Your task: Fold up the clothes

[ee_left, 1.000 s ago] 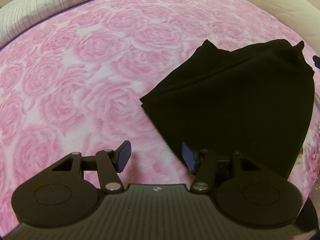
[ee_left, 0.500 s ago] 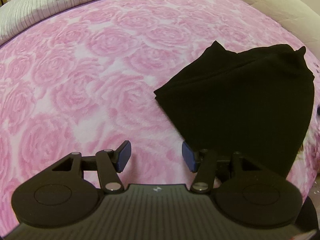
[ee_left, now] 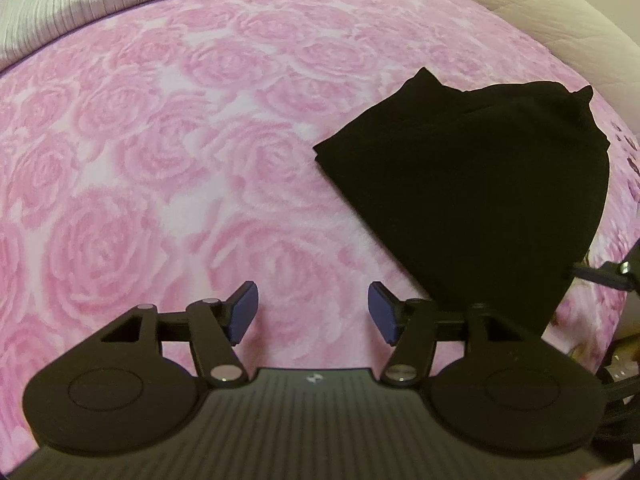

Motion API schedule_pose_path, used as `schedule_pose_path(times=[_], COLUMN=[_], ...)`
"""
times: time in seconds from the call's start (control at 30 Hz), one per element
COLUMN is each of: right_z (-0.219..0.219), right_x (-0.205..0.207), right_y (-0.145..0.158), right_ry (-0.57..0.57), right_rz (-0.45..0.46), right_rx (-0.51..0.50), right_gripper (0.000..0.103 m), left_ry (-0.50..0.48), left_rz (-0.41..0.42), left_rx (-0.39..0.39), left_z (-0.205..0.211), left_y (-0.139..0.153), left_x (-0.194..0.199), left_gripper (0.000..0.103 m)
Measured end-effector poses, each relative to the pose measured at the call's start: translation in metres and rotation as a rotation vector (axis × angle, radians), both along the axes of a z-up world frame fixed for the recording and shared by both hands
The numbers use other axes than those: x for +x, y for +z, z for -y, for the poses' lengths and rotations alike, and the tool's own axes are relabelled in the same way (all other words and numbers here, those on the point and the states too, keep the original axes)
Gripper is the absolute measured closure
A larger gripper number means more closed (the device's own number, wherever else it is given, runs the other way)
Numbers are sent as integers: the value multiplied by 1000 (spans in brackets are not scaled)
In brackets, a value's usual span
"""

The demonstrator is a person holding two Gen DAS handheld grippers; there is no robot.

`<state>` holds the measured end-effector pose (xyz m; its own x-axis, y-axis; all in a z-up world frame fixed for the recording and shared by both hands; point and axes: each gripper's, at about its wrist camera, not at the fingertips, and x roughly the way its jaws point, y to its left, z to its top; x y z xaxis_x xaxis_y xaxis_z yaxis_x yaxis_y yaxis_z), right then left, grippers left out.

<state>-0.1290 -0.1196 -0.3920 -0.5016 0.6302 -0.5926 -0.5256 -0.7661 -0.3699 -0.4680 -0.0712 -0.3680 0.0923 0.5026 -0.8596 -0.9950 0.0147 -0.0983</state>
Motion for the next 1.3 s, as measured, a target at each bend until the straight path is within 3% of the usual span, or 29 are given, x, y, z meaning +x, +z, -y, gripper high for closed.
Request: schedule_pose_path(times=[0.13,0.23,0.37,0.4,0.47,0.53,0.73,0.83,0.9,1.0,1.07,1.13,1.2,1.3], right_z=[1,1,2,1,-7,-17,-85,-110,-118,-125,-129,-129,-127,-129], right_x=[-25,-35,-43,-44,-37,-28,70,142,191,242,264,274,273,272], right_y=[-24,-39,-50,-50,-43,-34,20,23,12,-13,-34,-46,-43,-36], right_ry=[91,112,122,118,73,21,-281,-476,-616,-781,-865,-871,-847,-812], right_rz=[141,198,234,227,147,49,-644,-972,-1131,-1224,-1256,-1304,-1317,-1309], right_rx=[85,126,168,164,116,52,-371,-500,-567,-659,-727,-772,-748,-730], right_gripper=[38,46,65,75,92,94,94,94,93,89,79,72,62,56], left_ry=[2,3,2,0,-6,-13,-43,-78,-114,-166,-193,-217,-234,-249], left_rz=[3,-2,-14,-17,-22,-29,-53,-53,-49,-43,-41,-44,-51,-60], left_rx=[-3,-4,-7,-8,-6,-3,20,34,42,44,42,46,55,72], left_z=[0,-4,-10,-12,-15,-19,-43,-57,-67,-82,-89,-97,-104,-116], left_y=[-2,-3,-4,-3,-2,1,9,13,14,12,11,12,15,20], left_x=[-4,-6,-7,-6,-4,-1,15,32,47,74,89,104,114,128], left_gripper=[47,47,47,47,47,47,47,47,47,47,47,47,47,46])
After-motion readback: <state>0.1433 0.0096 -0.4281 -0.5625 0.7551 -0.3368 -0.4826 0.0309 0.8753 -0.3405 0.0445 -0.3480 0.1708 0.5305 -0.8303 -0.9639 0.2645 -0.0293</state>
